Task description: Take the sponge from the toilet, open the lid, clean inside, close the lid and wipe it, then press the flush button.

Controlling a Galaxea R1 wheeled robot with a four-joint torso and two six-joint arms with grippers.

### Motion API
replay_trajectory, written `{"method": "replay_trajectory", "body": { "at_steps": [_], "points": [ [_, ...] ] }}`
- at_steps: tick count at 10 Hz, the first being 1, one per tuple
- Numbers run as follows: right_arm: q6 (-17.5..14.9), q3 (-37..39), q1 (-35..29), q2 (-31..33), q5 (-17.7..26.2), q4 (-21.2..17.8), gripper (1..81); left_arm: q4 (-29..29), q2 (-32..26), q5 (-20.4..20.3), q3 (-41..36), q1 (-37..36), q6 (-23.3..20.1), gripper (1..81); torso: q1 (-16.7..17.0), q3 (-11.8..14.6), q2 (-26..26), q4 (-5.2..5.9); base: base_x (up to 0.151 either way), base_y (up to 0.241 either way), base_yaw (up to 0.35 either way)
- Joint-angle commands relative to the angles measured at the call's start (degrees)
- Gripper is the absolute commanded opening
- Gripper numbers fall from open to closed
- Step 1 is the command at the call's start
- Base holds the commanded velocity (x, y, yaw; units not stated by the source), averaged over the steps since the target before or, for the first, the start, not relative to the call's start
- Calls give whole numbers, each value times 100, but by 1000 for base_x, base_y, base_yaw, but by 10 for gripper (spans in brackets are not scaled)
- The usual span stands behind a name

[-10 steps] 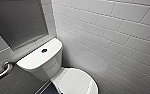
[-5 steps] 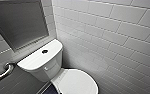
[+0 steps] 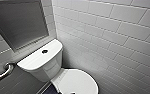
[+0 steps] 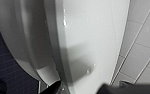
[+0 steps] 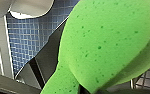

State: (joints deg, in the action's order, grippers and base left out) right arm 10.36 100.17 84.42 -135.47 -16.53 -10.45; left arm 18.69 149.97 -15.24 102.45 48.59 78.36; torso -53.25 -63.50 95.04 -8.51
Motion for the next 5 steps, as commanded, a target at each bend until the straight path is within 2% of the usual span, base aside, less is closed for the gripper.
{"method": "replay_trajectory", "body": {
  "at_steps": [1, 5],
  "points": [
    [10, -78, -78, 237, 370, 25, 10, 205, -71, -858, -831, -926, 74, 811, 0, 0, 0, 0, 0, 0, 0],
    [1, -104, -87, 229, 370, 25, 10, 223, -379, -1069, -1368, -926, 30, 811, 0, 0, 0, 0, 0, 0, 0]
  ]
}}
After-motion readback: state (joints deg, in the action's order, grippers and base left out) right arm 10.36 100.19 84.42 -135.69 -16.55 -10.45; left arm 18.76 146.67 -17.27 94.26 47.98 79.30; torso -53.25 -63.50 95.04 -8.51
